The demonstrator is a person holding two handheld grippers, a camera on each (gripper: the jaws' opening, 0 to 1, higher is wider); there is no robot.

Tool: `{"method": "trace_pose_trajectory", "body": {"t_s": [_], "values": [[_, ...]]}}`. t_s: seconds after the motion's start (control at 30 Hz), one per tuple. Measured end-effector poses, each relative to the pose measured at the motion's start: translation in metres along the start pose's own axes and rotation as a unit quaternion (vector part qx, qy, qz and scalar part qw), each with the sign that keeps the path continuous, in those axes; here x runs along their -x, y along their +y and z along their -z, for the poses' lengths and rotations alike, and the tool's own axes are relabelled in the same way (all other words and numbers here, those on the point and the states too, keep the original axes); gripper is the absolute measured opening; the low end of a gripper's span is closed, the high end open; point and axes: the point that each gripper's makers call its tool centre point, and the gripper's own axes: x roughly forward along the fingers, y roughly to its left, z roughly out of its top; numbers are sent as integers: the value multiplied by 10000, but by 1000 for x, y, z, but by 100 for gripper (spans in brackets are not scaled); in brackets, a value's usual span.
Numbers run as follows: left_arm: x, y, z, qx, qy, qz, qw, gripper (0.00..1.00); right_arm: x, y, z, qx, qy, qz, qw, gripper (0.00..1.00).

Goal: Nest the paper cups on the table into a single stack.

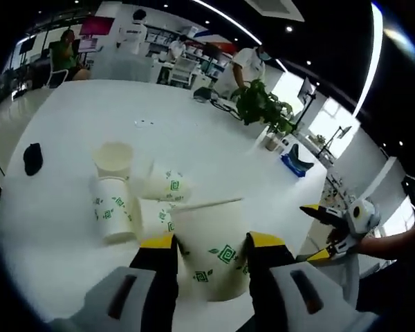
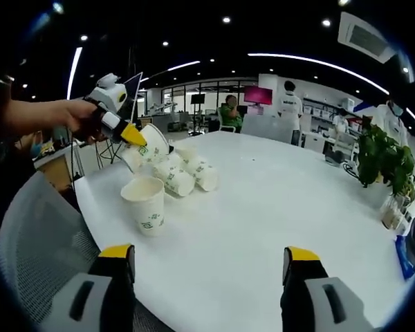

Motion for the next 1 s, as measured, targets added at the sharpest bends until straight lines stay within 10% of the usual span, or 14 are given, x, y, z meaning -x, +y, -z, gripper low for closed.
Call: {"method": "trace_pose_trajectory", "body": {"t_s": [1.0], "values": [[-22, -49, 17, -538, -173, 742, 9956, 39, 0, 0, 0, 22, 27, 16, 10000, 89]]}}
